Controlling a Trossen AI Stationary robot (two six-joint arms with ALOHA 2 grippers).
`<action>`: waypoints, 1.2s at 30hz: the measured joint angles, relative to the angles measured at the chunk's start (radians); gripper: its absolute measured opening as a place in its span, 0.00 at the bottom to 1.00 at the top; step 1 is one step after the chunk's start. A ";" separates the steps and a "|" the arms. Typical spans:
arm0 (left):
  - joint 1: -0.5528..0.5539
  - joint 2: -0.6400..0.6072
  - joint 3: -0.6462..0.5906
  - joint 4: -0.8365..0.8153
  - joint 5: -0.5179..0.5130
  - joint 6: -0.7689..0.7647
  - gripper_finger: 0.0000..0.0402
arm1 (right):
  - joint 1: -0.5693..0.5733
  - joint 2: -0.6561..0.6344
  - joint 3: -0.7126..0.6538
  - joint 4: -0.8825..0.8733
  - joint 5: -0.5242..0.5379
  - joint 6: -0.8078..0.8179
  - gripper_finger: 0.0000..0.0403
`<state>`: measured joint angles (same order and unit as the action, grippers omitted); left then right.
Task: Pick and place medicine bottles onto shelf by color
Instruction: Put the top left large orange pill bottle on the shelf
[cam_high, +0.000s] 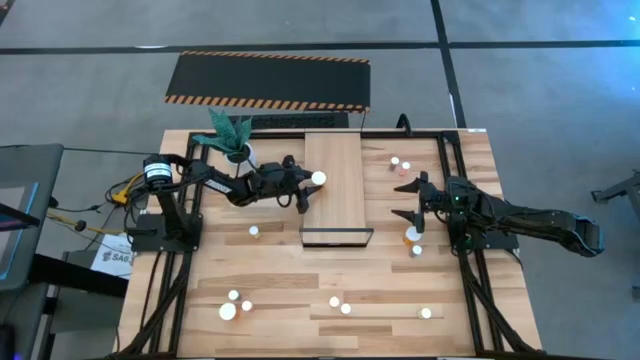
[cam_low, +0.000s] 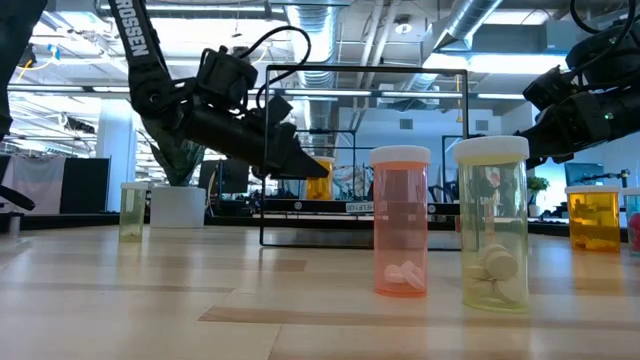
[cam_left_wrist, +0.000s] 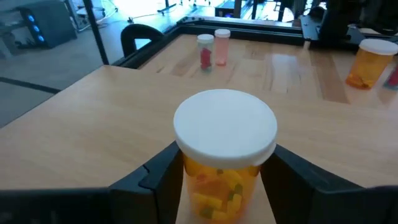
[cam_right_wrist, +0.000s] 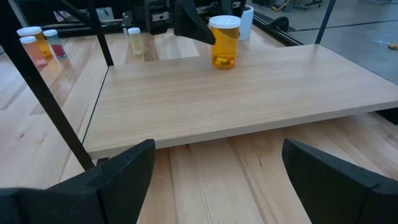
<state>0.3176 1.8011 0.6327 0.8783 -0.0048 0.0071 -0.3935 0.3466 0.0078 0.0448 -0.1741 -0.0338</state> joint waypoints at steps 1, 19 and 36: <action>0.003 0.000 0.000 0.001 0.000 0.002 0.43 | 0.000 0.000 0.000 0.000 0.000 0.000 0.93; 0.130 0.043 0.096 -0.046 0.080 0.034 0.42 | 0.000 0.000 0.000 0.000 0.000 0.000 0.93; 0.146 0.104 0.108 0.071 -0.063 0.033 0.41 | 0.000 0.000 0.000 0.000 0.000 0.000 0.93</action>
<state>0.4640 1.9053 0.7403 0.9490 -0.0676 0.0397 -0.3935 0.3466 0.0078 0.0444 -0.1741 -0.0338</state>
